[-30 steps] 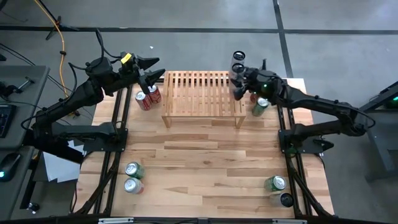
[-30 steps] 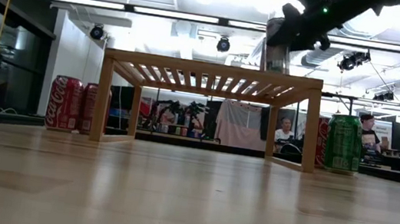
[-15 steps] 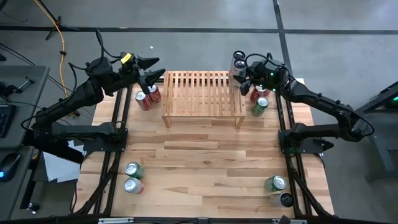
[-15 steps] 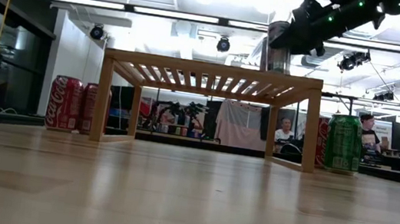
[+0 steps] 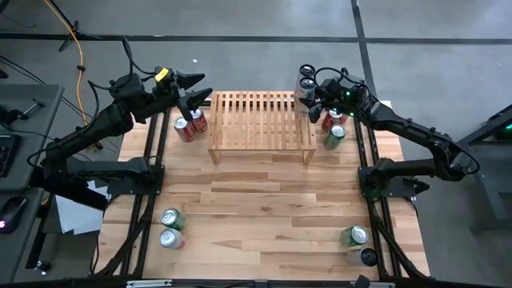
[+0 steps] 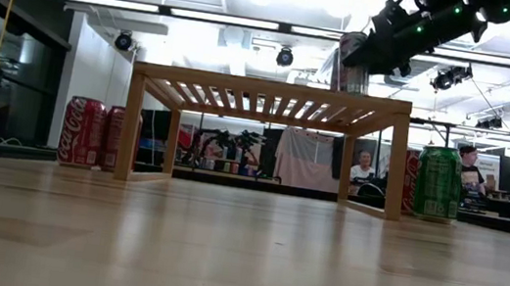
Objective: Place canned beverage on shelf
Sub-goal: Put the top white pink soda can on the shelf aligned with the other white pink soda can
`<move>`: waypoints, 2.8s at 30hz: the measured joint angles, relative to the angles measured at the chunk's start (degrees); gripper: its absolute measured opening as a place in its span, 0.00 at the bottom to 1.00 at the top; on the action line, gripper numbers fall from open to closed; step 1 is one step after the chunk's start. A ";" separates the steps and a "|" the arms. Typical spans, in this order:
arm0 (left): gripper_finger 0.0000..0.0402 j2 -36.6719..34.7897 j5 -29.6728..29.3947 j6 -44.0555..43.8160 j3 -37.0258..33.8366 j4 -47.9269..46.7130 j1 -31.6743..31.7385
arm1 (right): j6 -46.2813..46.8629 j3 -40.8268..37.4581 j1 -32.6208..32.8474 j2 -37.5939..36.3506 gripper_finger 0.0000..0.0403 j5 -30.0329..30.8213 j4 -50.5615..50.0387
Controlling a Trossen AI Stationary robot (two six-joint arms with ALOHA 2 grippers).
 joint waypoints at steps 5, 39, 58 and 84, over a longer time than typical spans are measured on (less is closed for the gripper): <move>0.83 0.01 0.00 0.00 0.00 -0.02 0.00 | 0.00 0.00 0.00 0.00 0.60 -0.03 0.04; 0.83 0.00 0.00 0.02 0.00 -0.09 0.00 | 0.41 0.07 0.00 -0.11 0.70 1.42 -1.65; 0.83 0.01 0.00 0.04 0.00 -0.07 -0.01 | -0.66 0.07 0.00 -0.09 0.70 1.40 -1.57; 0.83 -0.02 0.00 0.07 0.02 0.39 -0.01 | -0.74 0.09 0.00 -3.33 0.91 3.49 -1.35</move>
